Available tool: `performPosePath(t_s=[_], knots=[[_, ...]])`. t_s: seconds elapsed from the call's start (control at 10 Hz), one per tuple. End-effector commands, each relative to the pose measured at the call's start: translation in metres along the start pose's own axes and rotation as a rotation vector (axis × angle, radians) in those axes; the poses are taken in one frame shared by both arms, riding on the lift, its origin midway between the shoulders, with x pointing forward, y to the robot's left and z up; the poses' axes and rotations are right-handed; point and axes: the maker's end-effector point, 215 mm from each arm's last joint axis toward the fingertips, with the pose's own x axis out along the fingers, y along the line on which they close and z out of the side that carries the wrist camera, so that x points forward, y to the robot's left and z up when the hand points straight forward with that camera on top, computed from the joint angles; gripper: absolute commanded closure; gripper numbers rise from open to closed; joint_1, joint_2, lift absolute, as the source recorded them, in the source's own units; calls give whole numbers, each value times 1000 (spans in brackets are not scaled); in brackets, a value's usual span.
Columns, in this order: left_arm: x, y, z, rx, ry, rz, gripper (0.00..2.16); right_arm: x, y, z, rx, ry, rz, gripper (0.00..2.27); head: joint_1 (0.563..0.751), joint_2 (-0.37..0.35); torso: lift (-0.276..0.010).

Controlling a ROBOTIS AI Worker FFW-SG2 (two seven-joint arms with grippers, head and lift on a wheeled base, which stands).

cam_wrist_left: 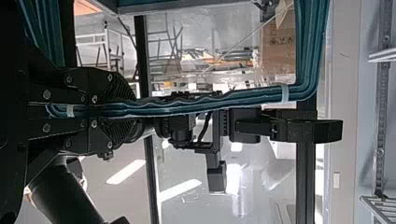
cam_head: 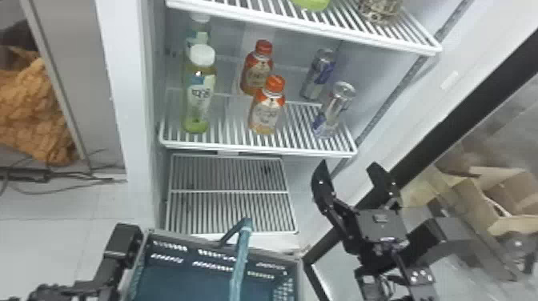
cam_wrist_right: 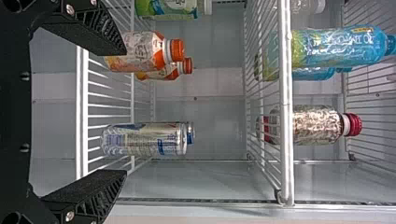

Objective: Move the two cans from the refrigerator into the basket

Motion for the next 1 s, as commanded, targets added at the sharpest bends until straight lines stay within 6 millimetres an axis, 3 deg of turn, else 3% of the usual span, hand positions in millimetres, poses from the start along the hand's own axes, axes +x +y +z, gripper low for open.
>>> performPosePath(t_s=[0.0,0.9], knots=[[1,0,-4,-7,14,-1,1210,0,0,0,1,-2,1,105,695,-350,-266],[0,-1,-5,-9,12,-5,1210,5,-3,1,-2,-18,-1,102,695,-350,-266]])
